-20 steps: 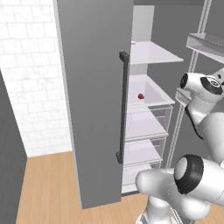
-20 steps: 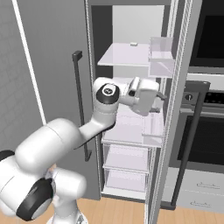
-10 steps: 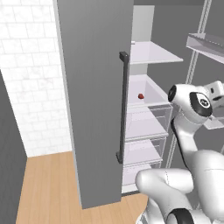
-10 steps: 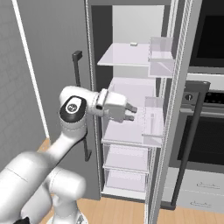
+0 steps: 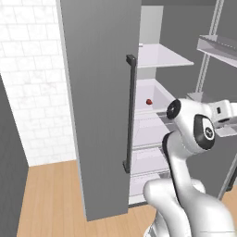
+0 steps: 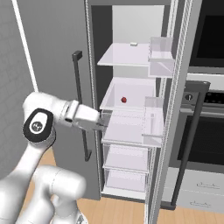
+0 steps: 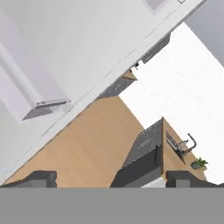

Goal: Take the strawberry from the fridge and place it on top of the pancake, located on the dining counter.

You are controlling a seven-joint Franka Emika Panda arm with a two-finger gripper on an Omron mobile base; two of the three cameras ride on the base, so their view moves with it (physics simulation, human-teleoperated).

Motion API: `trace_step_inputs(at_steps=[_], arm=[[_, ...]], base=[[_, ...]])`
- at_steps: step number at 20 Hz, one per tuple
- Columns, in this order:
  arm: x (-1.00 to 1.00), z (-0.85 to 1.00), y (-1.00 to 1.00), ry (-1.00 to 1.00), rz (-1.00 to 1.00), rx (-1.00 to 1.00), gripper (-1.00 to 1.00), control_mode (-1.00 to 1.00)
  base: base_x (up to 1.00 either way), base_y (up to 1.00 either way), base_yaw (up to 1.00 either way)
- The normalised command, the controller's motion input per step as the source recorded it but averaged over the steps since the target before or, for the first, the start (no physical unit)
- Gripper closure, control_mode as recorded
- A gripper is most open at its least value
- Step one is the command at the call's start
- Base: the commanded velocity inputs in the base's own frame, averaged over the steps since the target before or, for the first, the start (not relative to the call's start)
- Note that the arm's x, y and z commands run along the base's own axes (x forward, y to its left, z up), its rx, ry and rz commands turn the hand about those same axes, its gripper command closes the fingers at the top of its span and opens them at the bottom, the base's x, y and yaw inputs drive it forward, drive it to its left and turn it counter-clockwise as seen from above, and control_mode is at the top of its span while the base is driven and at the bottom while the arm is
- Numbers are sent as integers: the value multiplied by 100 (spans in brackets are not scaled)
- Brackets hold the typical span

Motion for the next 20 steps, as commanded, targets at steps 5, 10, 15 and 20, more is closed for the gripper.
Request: trace_step_inputs(at_steps=[5,10,15,20], arm=[[-44,0,85,0,14,33,-100,-100],[-44,-10,88,0,13,33,-100,-100],[-28,-25,63,0,15,38,-100,-100],[23,-30,22,-3,12,31,-100,-100]], base=[[0,0,0],[0,0,0],[0,0,0],[0,0,0]])
